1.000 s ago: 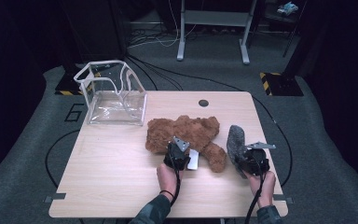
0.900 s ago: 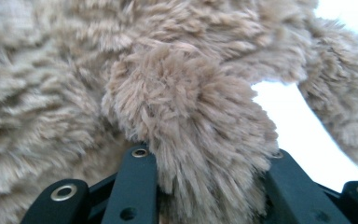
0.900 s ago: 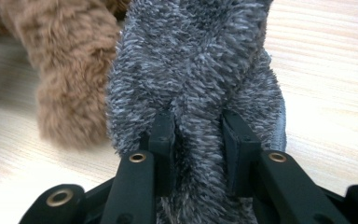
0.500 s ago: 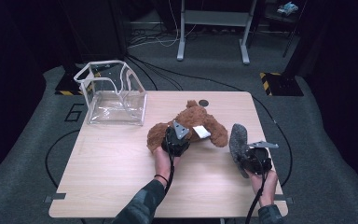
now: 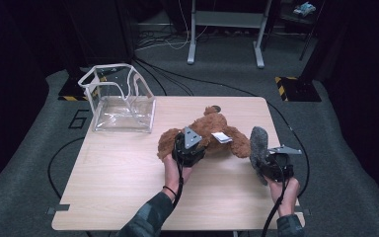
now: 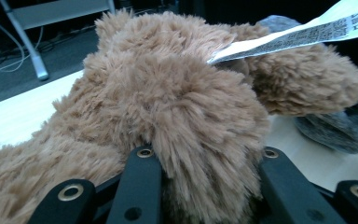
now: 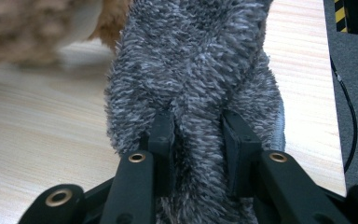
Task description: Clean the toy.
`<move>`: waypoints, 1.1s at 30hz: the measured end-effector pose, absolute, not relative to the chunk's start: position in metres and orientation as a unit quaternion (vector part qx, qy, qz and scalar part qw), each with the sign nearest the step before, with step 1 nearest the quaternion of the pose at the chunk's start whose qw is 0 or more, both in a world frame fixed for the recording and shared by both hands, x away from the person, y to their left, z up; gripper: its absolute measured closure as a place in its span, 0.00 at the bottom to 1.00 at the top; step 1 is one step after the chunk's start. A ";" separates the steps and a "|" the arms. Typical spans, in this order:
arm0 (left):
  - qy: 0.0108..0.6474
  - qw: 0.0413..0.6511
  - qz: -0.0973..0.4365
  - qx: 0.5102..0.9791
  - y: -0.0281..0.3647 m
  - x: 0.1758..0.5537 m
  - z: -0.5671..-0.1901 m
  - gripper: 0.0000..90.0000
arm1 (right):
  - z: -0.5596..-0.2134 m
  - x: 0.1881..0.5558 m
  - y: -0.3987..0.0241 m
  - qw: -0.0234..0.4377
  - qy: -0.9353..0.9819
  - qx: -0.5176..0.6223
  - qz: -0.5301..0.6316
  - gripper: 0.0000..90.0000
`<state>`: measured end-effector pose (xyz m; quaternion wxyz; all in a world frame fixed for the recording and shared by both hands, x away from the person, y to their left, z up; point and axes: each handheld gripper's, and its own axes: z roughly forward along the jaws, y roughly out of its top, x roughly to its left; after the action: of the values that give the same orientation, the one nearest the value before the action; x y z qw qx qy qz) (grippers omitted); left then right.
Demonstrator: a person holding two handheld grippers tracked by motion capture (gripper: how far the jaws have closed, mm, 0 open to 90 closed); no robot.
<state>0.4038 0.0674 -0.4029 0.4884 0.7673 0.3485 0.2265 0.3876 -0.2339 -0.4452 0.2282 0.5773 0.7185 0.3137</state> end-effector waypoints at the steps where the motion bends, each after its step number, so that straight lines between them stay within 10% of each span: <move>1: 0.349 0.488 0.227 0.767 0.067 0.404 -0.403 0.82 | -0.445 0.387 -0.234 0.228 0.718 0.578 0.313 0.76; 13: 0.403 0.441 0.215 0.772 0.092 0.439 -0.437 0.70 | -0.455 0.390 -0.226 0.216 0.729 0.575 0.303 0.75; 21: 0.434 0.399 0.274 0.760 0.098 0.446 -0.437 0.38 | -0.456 0.391 -0.223 0.211 0.730 0.575 0.302 0.75; 33: 0.494 0.334 0.311 0.741 0.117 0.459 -0.445 0.24 | -0.459 0.391 -0.220 0.206 0.732 0.573 0.304 0.75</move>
<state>0.4587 0.1166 -0.4448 0.3338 0.7405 0.4937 0.3106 0.3914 -0.2201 -0.4588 0.2062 0.5730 0.7325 0.3043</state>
